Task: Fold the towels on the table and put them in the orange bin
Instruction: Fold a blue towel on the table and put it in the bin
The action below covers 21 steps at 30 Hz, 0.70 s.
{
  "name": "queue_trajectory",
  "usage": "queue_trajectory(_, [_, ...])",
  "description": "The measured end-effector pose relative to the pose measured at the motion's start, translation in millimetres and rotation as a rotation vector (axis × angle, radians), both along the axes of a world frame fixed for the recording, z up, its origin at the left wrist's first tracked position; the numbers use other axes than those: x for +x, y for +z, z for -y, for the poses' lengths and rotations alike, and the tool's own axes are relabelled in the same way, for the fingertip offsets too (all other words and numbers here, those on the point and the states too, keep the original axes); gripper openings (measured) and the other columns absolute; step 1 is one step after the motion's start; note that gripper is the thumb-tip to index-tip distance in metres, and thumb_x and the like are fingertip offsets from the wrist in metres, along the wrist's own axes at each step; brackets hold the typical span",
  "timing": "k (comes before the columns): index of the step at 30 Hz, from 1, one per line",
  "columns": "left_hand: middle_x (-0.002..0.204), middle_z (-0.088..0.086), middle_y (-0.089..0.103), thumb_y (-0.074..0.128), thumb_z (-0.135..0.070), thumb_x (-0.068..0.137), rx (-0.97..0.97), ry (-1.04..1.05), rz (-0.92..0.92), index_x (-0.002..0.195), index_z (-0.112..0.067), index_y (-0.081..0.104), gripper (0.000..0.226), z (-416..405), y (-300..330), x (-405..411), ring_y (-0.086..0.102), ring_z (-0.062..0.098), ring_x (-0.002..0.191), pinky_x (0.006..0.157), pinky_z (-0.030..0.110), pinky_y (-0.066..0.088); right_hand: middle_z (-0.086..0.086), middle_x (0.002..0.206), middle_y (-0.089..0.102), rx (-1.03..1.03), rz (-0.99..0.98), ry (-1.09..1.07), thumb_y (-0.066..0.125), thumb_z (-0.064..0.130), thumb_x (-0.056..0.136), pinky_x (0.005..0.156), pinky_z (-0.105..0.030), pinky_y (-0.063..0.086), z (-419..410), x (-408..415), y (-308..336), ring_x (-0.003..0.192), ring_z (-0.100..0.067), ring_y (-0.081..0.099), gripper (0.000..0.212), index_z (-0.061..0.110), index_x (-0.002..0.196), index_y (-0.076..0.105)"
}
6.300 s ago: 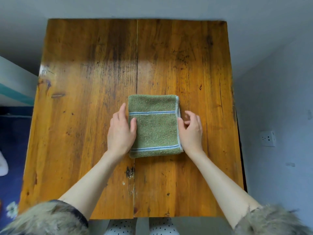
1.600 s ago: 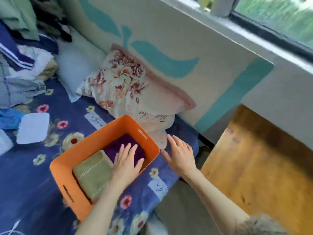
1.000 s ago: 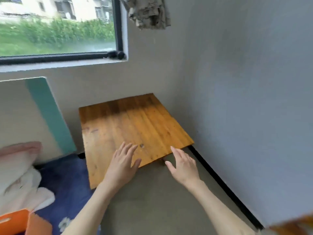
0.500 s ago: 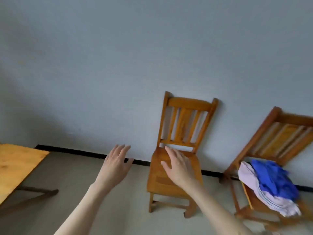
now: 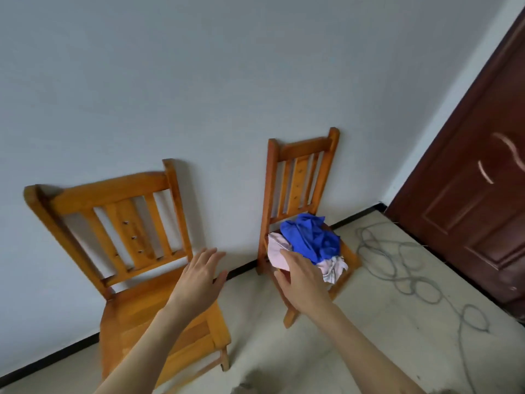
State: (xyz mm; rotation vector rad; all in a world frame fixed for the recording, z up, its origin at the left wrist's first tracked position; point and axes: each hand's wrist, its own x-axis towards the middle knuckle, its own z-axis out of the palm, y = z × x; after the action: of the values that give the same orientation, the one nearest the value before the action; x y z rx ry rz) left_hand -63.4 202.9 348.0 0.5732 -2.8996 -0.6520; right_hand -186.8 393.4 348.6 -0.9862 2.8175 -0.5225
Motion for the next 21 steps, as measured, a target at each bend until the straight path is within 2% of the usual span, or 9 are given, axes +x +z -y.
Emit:
queue_trajectory(3, [0.151, 0.000, 0.030, 0.041, -0.034, 0.098, 0.080, -0.064, 0.062, 0.142, -0.021, 0.034, 0.046, -8, -19, -72, 0.015, 0.019, 0.144, 0.116, 0.036, 0.019, -0.002, 0.132, 0.051, 0.028, 0.034, -0.105, 0.047, 0.037, 0.094, 0.097, -0.032, 0.040, -12, -60, -13, 0.119, -0.021, 0.048, 0.049, 0.021, 0.139, 0.036])
queue_trajectory(7, [0.144, 0.001, 0.039, 0.040, -0.029, 0.098, 0.115, -0.157, 0.116, 0.139, -0.019, 0.038, 0.042, -17, -35, -156, 0.028, 0.018, 0.136, 0.111, 0.029, 0.024, -0.001, 0.137, 0.046, 0.102, 0.101, -0.169, 0.047, 0.038, 0.094, 0.100, -0.030, 0.035, -28, -133, -23, 0.125, -0.019, 0.044, 0.052, 0.021, 0.142, 0.033])
queue_trajectory(13, [0.143, 0.002, 0.041, 0.043, -0.026, 0.097, 0.116, -0.327, 0.270, 0.137, -0.019, 0.041, 0.041, -44, -62, -265, 0.033, 0.020, 0.134, 0.110, 0.033, 0.029, -0.002, 0.140, 0.045, 0.060, 0.170, -0.324, 0.045, 0.036, 0.095, 0.100, -0.031, 0.035, -70, -224, -40, 0.127, -0.019, 0.042, 0.049, 0.018, 0.140, 0.036])
queue_trajectory(17, [0.143, 0.002, 0.042, 0.045, -0.026, 0.096, 0.142, -0.355, 0.355, 0.137, -0.020, 0.041, 0.042, -64, -93, -320, 0.035, 0.019, 0.133, 0.108, 0.032, 0.032, -0.003, 0.136, 0.049, 0.038, 0.217, -0.342, 0.044, 0.033, 0.096, 0.099, -0.031, 0.037, -83, -277, -68, 0.124, -0.019, 0.045, 0.044, 0.017, 0.137, 0.042])
queue_trajectory(21, [0.143, 0.003, 0.043, 0.044, -0.024, 0.096, 0.197, -0.248, 0.439, 0.137, -0.019, 0.043, 0.041, -78, -136, -379, 0.036, 0.020, 0.133, 0.109, 0.032, 0.030, -0.003, 0.137, 0.048, 0.075, 0.315, -0.246, 0.042, 0.033, 0.097, 0.100, -0.029, 0.037, -84, -339, -110, 0.126, -0.019, 0.044, 0.044, 0.017, 0.138, 0.039])
